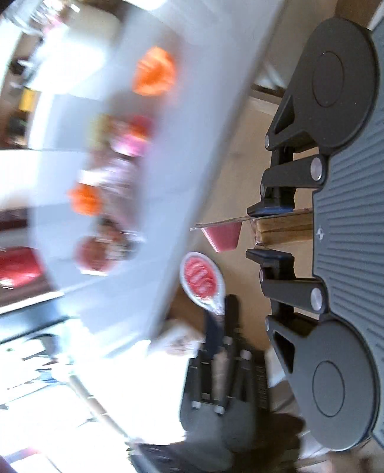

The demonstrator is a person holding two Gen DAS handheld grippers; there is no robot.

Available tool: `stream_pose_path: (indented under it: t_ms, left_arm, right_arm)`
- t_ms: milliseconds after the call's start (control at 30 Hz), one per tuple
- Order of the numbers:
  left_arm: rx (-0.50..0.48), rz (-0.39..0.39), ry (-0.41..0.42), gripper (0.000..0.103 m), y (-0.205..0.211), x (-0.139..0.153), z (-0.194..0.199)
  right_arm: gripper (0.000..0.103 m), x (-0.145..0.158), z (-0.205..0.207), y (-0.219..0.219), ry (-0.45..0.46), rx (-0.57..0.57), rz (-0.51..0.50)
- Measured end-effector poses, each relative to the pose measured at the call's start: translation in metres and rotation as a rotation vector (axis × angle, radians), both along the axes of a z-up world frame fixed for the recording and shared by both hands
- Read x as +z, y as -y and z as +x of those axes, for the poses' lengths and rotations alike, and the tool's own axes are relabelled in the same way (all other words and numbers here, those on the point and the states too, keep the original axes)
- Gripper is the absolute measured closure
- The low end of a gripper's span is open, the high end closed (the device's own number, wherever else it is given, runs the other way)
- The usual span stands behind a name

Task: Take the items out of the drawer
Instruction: 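Lift the pink Volcano pack with the right tool while the left tool carries the lollipop up, then set the lollipop and Volcano pack on the countertop with both tools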

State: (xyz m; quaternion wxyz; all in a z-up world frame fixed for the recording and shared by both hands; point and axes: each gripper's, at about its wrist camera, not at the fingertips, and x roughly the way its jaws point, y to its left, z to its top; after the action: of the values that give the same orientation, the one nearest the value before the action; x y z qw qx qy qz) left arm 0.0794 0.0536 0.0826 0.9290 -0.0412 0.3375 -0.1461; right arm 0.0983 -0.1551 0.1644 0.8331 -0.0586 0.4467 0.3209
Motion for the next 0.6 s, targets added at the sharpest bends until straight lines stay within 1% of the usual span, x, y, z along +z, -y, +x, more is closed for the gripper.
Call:
stream_pose_path:
  t_ms: [67,133,167,200,267,333,400,467,500,567,600]
  left_arm:
    - [0.048,0.029,0.075,0.076,0.003,0.023,0.015]
    - [0.077,0.028,0.128,0.076,0.004,0.037,0.035]
    - [0.090,0.022,0.141,0.076,0.006,0.041,0.048]
    - [0.098,0.012,0.146,0.076,0.007,0.044,0.060]
    - [0.116,-0.015,0.143,0.076,0.009,0.044,0.086]
    - [0.125,-0.047,0.129,0.076,0.009,0.034,0.110]
    - [0.134,-0.067,0.091,0.075,0.005,0.017,0.127]
    - [0.171,-0.042,0.006,0.075,0.002,-0.005,0.141]
    - [0.189,-0.027,-0.024,0.076,0.001,-0.016,0.147]
    - [0.199,0.007,-0.046,0.075,0.001,-0.030,0.151]
    - [0.204,0.022,-0.028,0.073,0.000,-0.033,0.150]
  right_arm:
    - [0.080,0.024,0.020,0.010,0.045,-0.049,0.060]
    - [0.080,0.032,0.042,0.008,0.096,-0.118,0.101]
    - [0.080,0.035,0.055,0.008,0.104,-0.156,0.118]
    - [0.080,0.033,0.069,0.009,0.097,-0.193,0.142]
    - [0.080,0.020,0.100,0.003,0.054,-0.251,0.204]
    - [0.080,0.002,0.130,-0.003,0.014,-0.277,0.254]
    - [0.080,-0.017,0.150,-0.010,0.004,-0.302,0.260]
    - [0.080,-0.047,0.169,-0.020,0.010,-0.327,0.244]
    - [0.079,-0.054,0.174,-0.020,0.010,-0.334,0.238]
    - [0.078,-0.065,0.181,-0.021,-0.003,-0.342,0.225]
    - [0.078,-0.067,0.181,-0.020,-0.009,-0.336,0.232]
